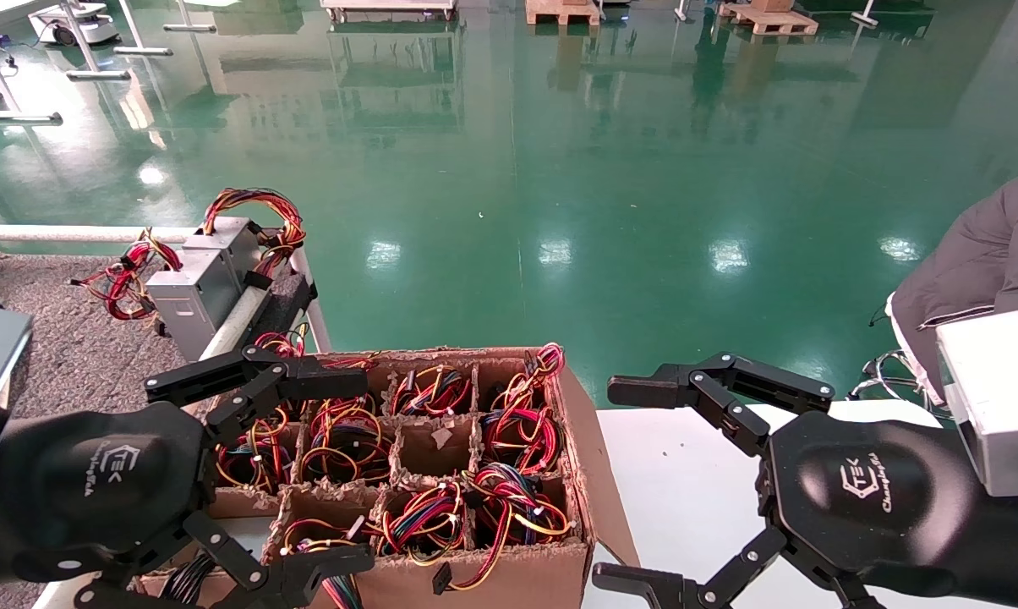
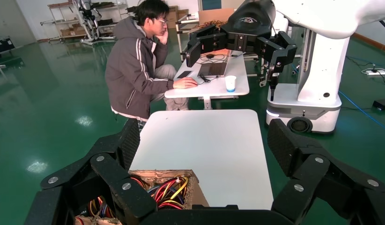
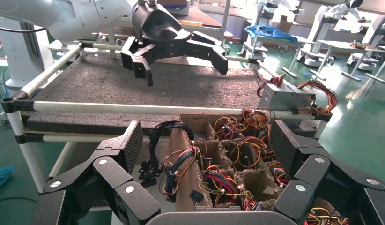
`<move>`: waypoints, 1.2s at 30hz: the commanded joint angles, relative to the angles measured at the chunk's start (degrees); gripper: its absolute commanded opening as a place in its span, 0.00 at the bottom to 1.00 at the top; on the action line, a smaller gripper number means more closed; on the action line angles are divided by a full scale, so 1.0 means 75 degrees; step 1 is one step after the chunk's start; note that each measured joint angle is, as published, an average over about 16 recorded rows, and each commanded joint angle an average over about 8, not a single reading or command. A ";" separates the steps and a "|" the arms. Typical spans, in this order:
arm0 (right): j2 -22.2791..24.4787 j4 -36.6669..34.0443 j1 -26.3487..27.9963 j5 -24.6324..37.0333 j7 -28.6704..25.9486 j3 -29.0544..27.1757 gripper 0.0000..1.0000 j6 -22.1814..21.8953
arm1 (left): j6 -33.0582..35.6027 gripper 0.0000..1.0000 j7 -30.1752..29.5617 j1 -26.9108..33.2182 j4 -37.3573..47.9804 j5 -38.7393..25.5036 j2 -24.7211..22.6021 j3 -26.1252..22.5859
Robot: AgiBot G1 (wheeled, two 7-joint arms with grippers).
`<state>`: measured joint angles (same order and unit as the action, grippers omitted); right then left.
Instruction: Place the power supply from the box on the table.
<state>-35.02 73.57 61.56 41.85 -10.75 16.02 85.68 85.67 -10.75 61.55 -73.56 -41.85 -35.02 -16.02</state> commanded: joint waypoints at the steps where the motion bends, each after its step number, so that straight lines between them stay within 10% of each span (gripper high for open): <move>1: 0.0000 0.0000 0.0000 0.0000 0.0000 0.0000 1.00 0.0000 | 0.0000 1.00 0.0000 0.0000 0.0000 0.0000 0.0000 0.0000; 36: 0.0000 0.0001 0.0001 0.0000 0.0000 0.0000 1.00 0.0001 | 0.0000 1.00 0.0000 0.0000 0.0000 0.0000 0.0000 0.0000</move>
<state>-35.02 73.57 61.56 41.86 -10.75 16.02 85.69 85.67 -10.75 61.55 -73.56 -41.85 -35.02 -16.02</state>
